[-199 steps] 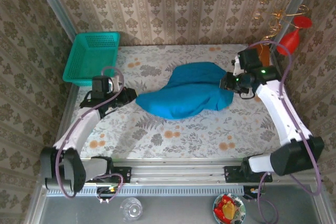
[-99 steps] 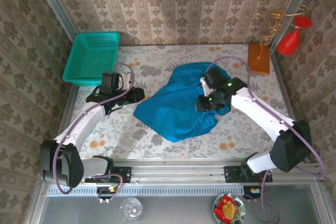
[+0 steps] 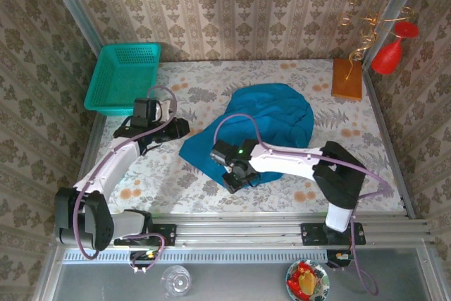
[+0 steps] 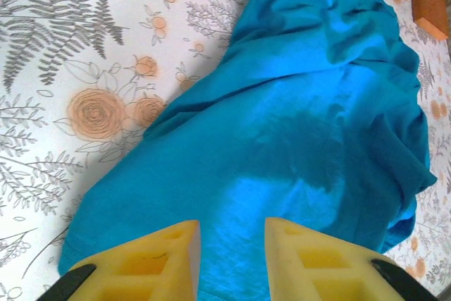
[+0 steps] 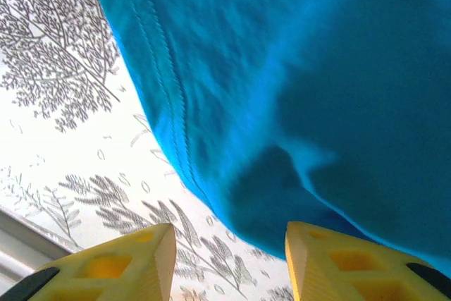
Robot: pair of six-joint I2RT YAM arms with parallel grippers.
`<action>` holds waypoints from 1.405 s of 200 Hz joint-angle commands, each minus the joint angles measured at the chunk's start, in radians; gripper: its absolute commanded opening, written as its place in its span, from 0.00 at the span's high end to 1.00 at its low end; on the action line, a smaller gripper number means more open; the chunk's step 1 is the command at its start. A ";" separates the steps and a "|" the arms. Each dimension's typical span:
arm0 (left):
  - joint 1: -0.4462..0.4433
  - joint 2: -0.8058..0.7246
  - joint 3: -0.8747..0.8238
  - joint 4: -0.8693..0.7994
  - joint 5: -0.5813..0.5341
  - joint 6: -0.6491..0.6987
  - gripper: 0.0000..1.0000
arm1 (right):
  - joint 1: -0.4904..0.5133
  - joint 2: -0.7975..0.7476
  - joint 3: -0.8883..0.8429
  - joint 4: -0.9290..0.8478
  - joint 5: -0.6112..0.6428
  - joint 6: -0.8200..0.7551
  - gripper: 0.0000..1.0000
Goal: Fold the inside-out t-shirt
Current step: Turn the T-shirt inside out at the center of the table.
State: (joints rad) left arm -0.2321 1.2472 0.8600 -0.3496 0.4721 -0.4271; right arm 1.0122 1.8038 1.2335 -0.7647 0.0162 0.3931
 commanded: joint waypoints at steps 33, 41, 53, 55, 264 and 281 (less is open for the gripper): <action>0.059 -0.054 -0.040 0.003 0.041 -0.013 0.70 | 0.020 0.081 0.058 -0.047 0.132 0.009 0.63; 0.060 -0.055 -0.041 0.002 0.042 -0.011 0.70 | 0.020 0.079 0.057 -0.046 0.123 0.009 0.69; 0.061 -0.057 -0.041 0.005 0.047 -0.009 0.71 | 0.019 0.067 0.054 -0.043 0.117 0.016 0.79; 0.061 -0.057 -0.042 0.006 0.048 -0.009 0.71 | 0.019 0.066 0.054 -0.043 0.117 0.016 0.80; -0.556 0.153 0.201 0.270 -0.089 0.760 0.28 | -0.632 -0.451 0.053 -0.081 -0.460 -0.005 1.00; -0.570 0.227 0.240 0.292 -0.075 0.747 0.24 | -0.650 -0.452 0.061 -0.069 -0.489 0.013 1.00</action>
State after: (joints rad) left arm -0.7887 1.3949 1.0397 -0.0978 0.4187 0.2497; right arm 0.3832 1.3735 1.2510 -0.8188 -0.3775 0.3859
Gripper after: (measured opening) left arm 0.735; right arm 0.065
